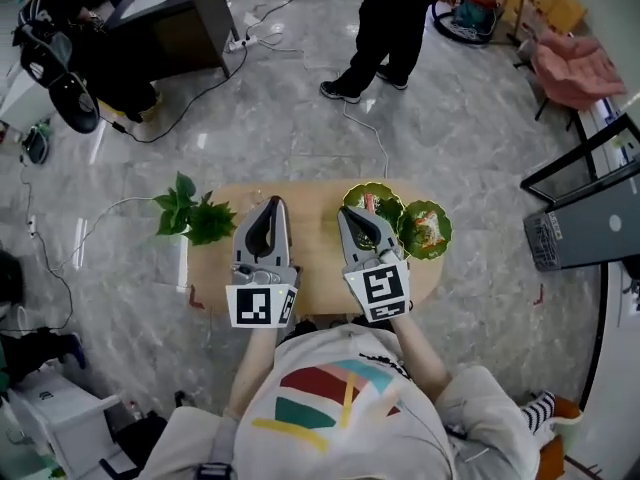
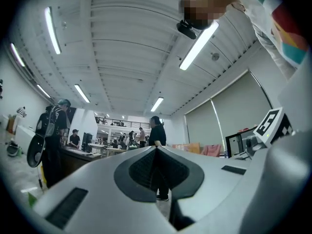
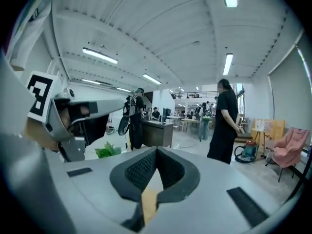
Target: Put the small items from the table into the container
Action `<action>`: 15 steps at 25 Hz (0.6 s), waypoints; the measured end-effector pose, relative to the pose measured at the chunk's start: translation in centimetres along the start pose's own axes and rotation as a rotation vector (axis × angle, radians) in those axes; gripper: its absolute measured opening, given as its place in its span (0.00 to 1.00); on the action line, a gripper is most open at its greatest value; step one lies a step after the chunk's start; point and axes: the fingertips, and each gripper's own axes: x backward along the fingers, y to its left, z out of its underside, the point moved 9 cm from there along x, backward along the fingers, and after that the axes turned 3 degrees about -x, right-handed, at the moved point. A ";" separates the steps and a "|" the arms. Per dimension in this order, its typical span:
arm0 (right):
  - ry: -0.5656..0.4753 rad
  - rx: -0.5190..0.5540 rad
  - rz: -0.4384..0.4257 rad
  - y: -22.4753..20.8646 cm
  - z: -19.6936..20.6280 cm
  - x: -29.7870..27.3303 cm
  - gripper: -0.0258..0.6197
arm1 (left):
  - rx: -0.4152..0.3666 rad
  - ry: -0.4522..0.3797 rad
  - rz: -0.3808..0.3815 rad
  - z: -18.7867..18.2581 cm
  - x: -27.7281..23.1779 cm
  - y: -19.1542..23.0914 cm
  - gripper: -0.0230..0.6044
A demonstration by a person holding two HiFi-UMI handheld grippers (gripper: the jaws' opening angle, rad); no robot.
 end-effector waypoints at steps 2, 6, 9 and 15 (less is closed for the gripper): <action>-0.042 0.005 -0.010 1.0 -1.1 0.1 0.06 | -0.012 -0.020 -0.025 -0.5 0.3 0.7 0.05; -0.082 -0.002 -0.033 2.7 -1.9 1.1 0.06 | -0.027 -0.056 -0.051 -1.8 0.9 1.5 0.05; -0.075 0.011 -0.030 3.1 -1.9 1.2 0.06 | -0.046 -0.074 -0.052 -2.4 1.4 1.7 0.05; -0.058 -0.022 -0.023 2.7 -2.0 0.4 0.06 | -0.056 -0.071 -0.051 -2.3 1.4 2.0 0.05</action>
